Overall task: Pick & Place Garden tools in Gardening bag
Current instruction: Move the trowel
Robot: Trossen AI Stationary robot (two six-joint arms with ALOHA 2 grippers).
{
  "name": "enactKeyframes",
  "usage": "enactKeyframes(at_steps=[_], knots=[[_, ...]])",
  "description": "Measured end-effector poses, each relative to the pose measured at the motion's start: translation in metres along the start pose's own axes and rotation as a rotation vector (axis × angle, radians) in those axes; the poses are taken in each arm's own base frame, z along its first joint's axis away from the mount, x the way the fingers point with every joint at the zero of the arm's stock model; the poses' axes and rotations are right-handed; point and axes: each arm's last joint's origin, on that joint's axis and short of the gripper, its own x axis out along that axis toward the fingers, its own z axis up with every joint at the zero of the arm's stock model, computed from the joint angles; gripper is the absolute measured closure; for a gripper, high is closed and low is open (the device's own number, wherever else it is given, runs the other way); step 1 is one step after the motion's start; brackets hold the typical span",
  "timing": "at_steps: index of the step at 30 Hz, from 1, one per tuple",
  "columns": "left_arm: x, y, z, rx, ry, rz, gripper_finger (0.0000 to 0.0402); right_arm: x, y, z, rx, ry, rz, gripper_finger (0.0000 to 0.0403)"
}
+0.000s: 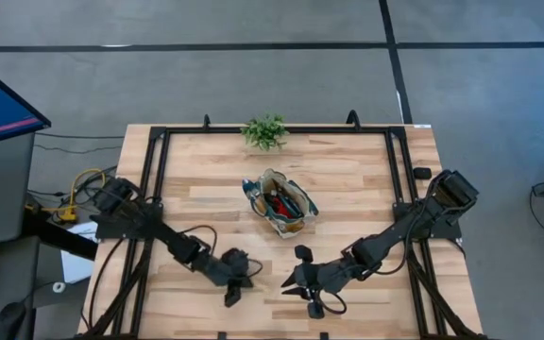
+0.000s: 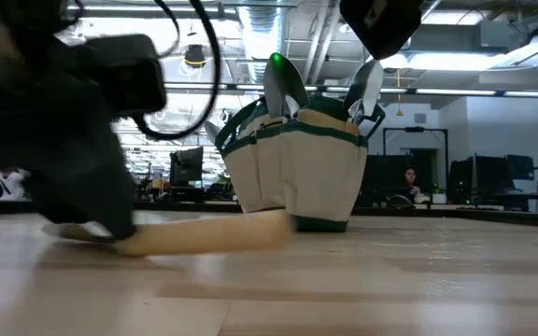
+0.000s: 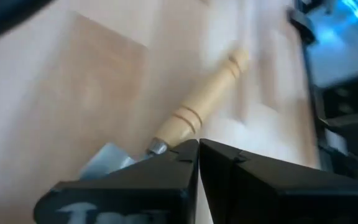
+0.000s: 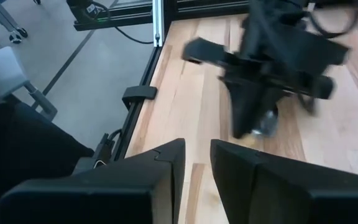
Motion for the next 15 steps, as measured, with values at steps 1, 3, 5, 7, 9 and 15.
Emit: enactKeyframes(at_steps=[1, 3, 5, 7, 9, 15], knots=[[0.001, 0.004, 0.003, -0.004, -0.014, 0.019, 0.0398, 0.0, 0.0, 0.0, 0.0, 0.0, 0.0, 0.0333], [0.006, 0.012, 0.009, -0.019, -0.038, 0.04, 0.0398, 0.0, 0.0, 0.0, -0.001, 0.001, 0.0, 0.0333], [0.01, 0.021, 0.013, -0.018, -0.057, 0.067, 0.0398, 0.0, 0.0, 0.0, -0.001, 0.003, -0.001, 0.0333], [0.015, 0.025, 0.018, -0.022, -0.088, 0.062, 0.0398, 0.0, 0.0, -0.001, -0.002, 0.007, -0.003, 0.0333], [0.018, 0.028, 0.021, -0.007, -0.106, 0.051, 0.0398, 0.0, -0.001, -0.002, -0.004, 0.016, -0.006, 0.0333], [0.017, 0.026, 0.021, 0.039, -0.082, 0.007, 0.0398, 0.0, -0.001, -0.003, -0.002, 0.033, -0.007, 0.0333]])
